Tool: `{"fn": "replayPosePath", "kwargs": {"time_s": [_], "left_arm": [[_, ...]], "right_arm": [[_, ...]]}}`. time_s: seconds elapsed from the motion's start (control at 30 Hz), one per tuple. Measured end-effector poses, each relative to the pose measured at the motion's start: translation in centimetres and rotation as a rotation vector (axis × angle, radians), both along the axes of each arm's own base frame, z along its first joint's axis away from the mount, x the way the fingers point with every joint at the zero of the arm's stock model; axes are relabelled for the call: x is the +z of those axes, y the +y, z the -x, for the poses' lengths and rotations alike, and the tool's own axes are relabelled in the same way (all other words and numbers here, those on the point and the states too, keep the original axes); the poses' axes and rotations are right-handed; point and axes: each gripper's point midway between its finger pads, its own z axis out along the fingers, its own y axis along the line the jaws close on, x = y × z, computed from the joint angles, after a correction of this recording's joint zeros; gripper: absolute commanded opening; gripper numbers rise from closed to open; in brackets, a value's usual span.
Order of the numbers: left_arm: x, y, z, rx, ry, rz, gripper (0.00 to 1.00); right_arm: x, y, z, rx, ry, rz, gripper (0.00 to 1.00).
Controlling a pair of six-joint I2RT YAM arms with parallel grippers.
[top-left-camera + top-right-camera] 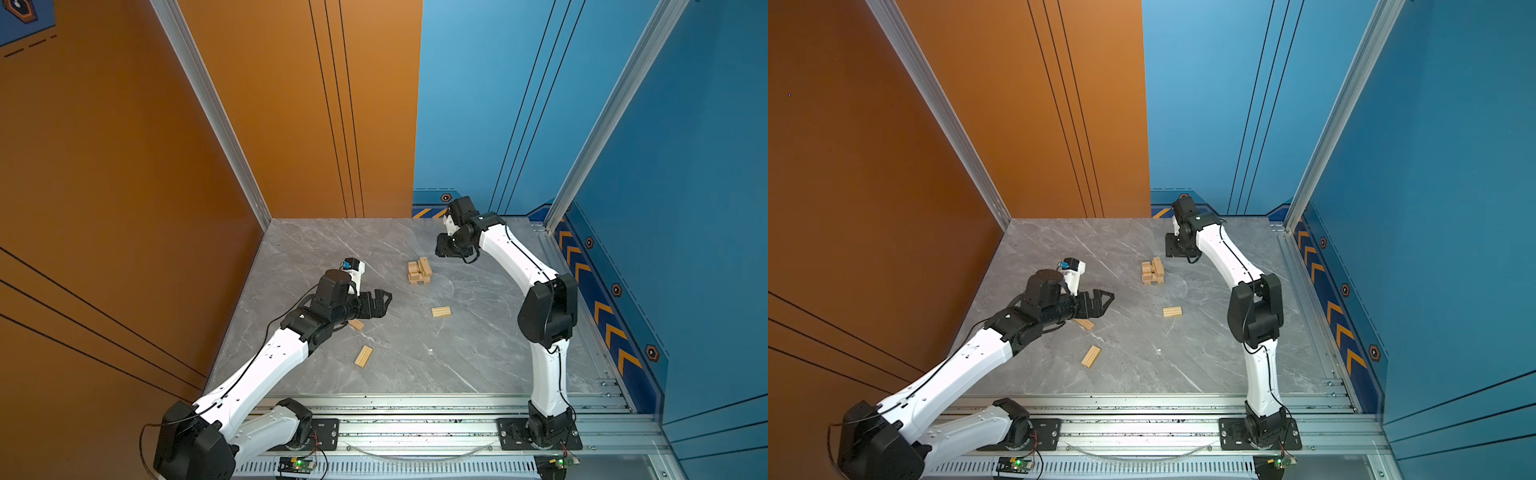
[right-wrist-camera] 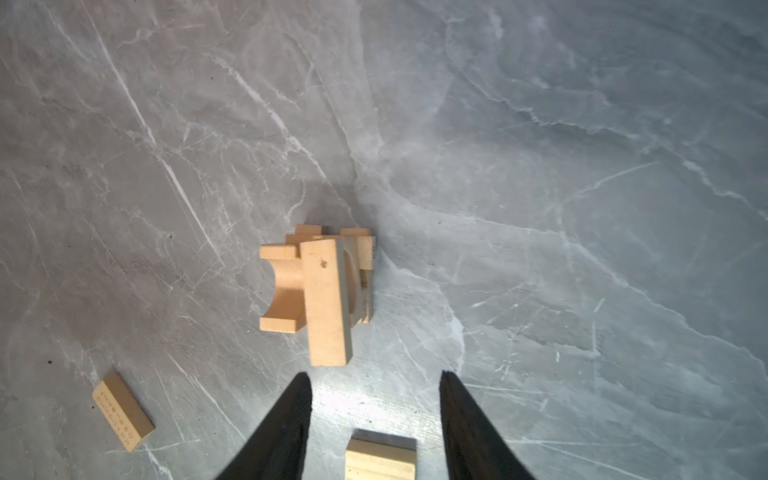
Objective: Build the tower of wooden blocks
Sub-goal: 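Open the right gripper and release the block beside the structure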
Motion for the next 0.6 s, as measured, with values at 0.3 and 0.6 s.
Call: {"fn": "replayPosePath", "kwargs": {"time_s": [0.3, 0.6], "left_arm": [[0.0, -1.1, 1.4, -0.037, 0.010, -0.008, 0.98], [-0.5, -1.4, 2.6, -0.043, 0.020, -0.049, 0.98]], "right_arm": [[-4.2, -1.4, 1.0, -0.043, 0.087, -0.029, 0.49], [-7.5, -0.1, 0.2, -0.043, 0.125, -0.082, 0.49]]}}
